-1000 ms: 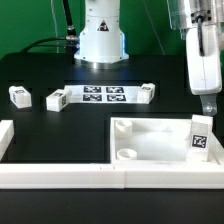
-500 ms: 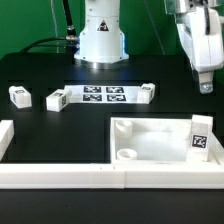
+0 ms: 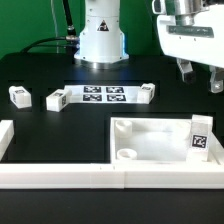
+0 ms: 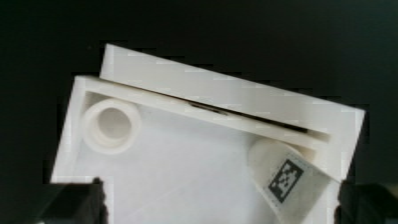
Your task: Assemble square table
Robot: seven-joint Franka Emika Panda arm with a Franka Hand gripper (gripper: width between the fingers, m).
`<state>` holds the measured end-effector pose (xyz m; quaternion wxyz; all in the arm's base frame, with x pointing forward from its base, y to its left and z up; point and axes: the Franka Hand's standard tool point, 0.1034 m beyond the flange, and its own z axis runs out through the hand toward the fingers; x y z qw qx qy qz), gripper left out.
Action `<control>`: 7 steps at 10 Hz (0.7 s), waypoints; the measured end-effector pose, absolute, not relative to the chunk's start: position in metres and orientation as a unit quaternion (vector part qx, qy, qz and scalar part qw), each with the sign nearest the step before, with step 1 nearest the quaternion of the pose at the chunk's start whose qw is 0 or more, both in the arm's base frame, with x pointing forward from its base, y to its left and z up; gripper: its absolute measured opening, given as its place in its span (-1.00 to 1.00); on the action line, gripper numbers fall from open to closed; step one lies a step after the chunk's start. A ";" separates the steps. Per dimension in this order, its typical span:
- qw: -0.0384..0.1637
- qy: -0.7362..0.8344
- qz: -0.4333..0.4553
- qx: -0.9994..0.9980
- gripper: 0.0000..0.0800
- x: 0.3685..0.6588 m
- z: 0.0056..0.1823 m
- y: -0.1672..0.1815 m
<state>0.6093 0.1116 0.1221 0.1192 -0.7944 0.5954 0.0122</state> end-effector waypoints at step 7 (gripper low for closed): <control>0.102 0.322 -0.008 -0.941 0.62 0.541 0.098 0.084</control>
Offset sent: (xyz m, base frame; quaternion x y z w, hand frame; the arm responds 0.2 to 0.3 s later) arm -0.0659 -0.0017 -0.0134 -0.0136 -0.1129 -0.1716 0.9786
